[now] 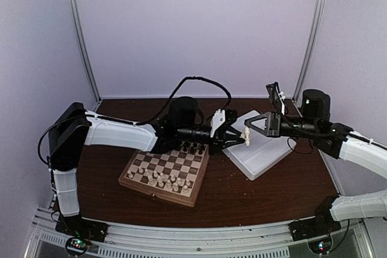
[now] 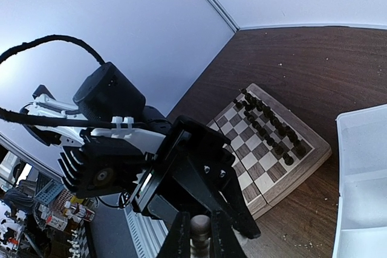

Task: Set up the chess pieces on the board
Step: Pick up the chess piece from the storage box, then place the chess piece in the storage box.

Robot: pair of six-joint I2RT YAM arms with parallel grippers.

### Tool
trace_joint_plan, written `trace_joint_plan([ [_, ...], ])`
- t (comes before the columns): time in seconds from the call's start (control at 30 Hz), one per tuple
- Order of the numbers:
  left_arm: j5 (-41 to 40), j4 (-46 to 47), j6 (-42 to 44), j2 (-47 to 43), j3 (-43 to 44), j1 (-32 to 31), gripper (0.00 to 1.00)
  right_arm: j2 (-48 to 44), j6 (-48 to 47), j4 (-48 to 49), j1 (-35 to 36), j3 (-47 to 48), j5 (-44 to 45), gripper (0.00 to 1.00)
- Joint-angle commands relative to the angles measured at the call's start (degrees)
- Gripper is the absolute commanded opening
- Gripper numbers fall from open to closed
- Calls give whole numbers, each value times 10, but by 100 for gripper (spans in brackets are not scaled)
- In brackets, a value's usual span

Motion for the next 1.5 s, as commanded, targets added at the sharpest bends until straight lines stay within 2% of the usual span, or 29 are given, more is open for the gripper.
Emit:
trace_joint_plan([
  [0.0,-24,5,5,4,1,-3,1,-22,-17,-27,1,13,14,0],
  [0.37,-55,-25,5,-42,-64,-3,0,-51,-34,-69,0,21,36,0],
  [0.73,-109,-137,-4,-135,-145,0,0,-87,-52,-109,-2,7,84,0],
  [1.0,-138,-226,-11,-209,-198,0,2,-84,-49,-106,-14,-29,144,0],
  [1.47,-130,-254,-34,-266,-250,0,2,-40,47,-98,-33,-114,338,0],
])
